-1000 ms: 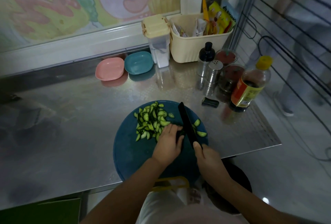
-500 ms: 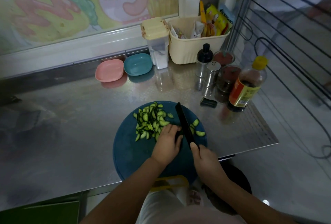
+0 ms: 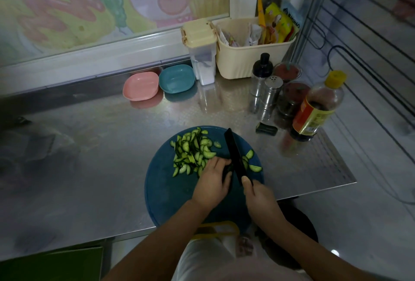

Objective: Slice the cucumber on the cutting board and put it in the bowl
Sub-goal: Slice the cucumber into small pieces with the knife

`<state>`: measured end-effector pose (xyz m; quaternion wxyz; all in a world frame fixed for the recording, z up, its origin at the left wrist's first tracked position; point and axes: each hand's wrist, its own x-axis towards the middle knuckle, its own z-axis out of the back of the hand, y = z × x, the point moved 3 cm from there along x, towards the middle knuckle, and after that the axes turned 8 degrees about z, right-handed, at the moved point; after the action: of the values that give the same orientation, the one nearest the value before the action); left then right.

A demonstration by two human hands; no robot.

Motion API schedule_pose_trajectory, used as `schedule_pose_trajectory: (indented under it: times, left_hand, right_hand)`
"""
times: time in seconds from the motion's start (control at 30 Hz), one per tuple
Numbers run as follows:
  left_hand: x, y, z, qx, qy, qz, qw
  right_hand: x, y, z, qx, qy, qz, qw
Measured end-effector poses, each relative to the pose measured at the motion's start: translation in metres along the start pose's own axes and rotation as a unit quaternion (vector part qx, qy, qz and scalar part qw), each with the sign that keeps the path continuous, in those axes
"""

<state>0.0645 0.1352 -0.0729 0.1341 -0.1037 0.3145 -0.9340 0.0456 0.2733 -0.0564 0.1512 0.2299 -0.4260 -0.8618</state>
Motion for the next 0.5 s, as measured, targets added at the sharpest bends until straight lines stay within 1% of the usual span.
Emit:
schedule_pose_trajectory:
  times: [0.07,0.2,0.5]
  left_hand:
    - [0.001,0.001,-0.001,-0.003,0.002,0.003,1.000]
    - [0.001,0.002,-0.001,-0.002,0.001,0.007,1.000]
    - [0.000,0.004,-0.004,0.016,0.001,0.006,1.000]
  right_hand:
    - [-0.004,-0.001,0.001,0.031,-0.004,-0.001,1.000]
    - [-0.009,0.002,0.004,0.041,-0.011,0.013,0.999]
    - [-0.014,0.001,0.005,0.056,-0.007,0.016,0.998]
